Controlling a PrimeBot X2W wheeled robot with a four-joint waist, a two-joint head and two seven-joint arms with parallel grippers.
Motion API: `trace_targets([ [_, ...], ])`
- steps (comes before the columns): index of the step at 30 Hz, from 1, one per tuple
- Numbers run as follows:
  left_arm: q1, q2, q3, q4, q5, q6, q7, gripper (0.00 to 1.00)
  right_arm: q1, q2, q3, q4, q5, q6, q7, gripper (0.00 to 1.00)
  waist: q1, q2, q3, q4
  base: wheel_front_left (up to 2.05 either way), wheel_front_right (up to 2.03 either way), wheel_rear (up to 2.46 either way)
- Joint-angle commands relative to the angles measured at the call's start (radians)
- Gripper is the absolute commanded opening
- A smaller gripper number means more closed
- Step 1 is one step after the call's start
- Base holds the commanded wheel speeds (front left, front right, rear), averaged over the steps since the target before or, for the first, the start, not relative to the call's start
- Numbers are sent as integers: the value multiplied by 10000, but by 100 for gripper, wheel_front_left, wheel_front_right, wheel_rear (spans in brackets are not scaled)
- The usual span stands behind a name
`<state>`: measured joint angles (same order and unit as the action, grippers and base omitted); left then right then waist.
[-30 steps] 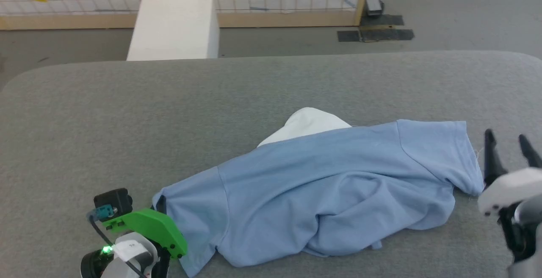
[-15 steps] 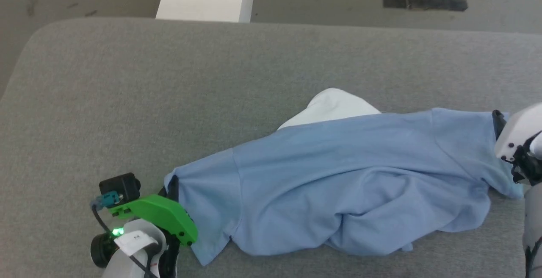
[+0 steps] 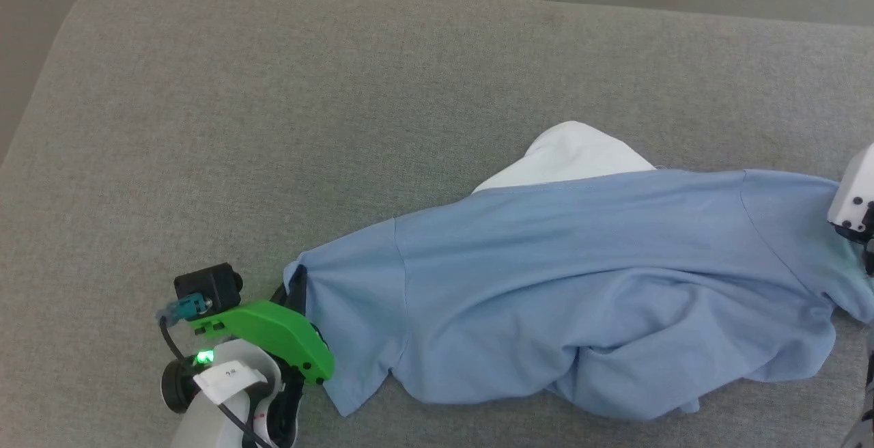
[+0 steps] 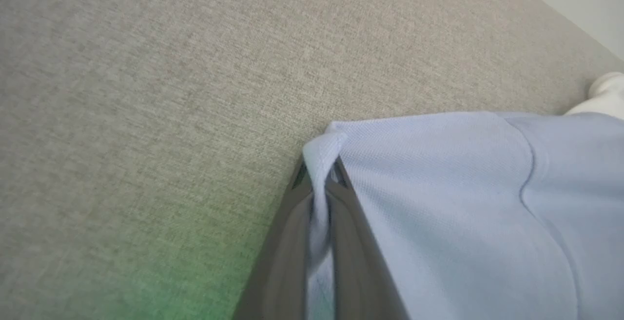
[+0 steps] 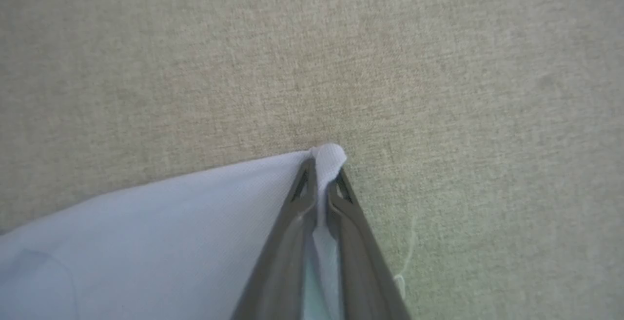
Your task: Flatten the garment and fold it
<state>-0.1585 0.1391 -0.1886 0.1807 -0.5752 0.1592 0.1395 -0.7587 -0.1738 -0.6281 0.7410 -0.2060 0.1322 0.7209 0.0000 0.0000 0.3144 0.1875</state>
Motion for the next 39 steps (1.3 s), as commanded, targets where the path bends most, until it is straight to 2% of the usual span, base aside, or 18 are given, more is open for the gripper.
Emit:
trace_targets([
  [1, -51, 64, -8, 59, -52, 0, 75, 0, 386, 318, -80, 244, -138, -15, 433, 0, 0, 0, -97, -90, 0, 0, 0],
  [6, -306, 227, -58, -87, -155, -269, 214, 0, 255, 427, 313, -473, 75, -15, -195, 0, 0, 0, -357, -259, 0, 0, 0],
  [10, -1136, 702, -101, -365, -69, -700, 421, 0, -80, 362, 874, -918, 554, -15, -979, 0, 0, 0, -578, -404, 0, 0, 0],
  [15, -2946, 1475, 0, -495, 159, -1185, 755, 0, -843, 182, 1759, -1463, 1209, -15, -1752, 0, 0, 0, -732, -649, 0, 0, 0],
  [19, -4581, 1748, 335, -233, 42, -1343, 855, 0, -1651, 98, 2456, -1998, 1620, -15, -2197, 0, 0, 0, -623, -901, 0, 0, 0],
  [24, -6634, 1776, 1030, 420, -201, -1069, 544, 0, -2865, -55, 3256, -2623, 1780, -15, -2633, 0, 0, 0, -253, -1209, 0, 0, 0],
  [27, -7865, 1513, 1710, 875, -732, -778, 207, 0, -3726, -91, 3627, -2841, 1854, -15, -2993, 0, 0, 0, 15, -1410, 0, 0, 0],
  [29, -8635, 1623, 1924, 1172, -675, -674, -128, 0, -4301, -119, 3848, -2949, 1842, -15, -3272, 0, 0, 0, 184, -1519, 0, 0, 0],
  [39, -11451, 1694, 2716, 2081, -628, -597, -2368, 0, -6813, -104, 4457, -3120, 1530, -15, -5050, 0, 0, 0, 663, -1778, 0, 0, 0],
])
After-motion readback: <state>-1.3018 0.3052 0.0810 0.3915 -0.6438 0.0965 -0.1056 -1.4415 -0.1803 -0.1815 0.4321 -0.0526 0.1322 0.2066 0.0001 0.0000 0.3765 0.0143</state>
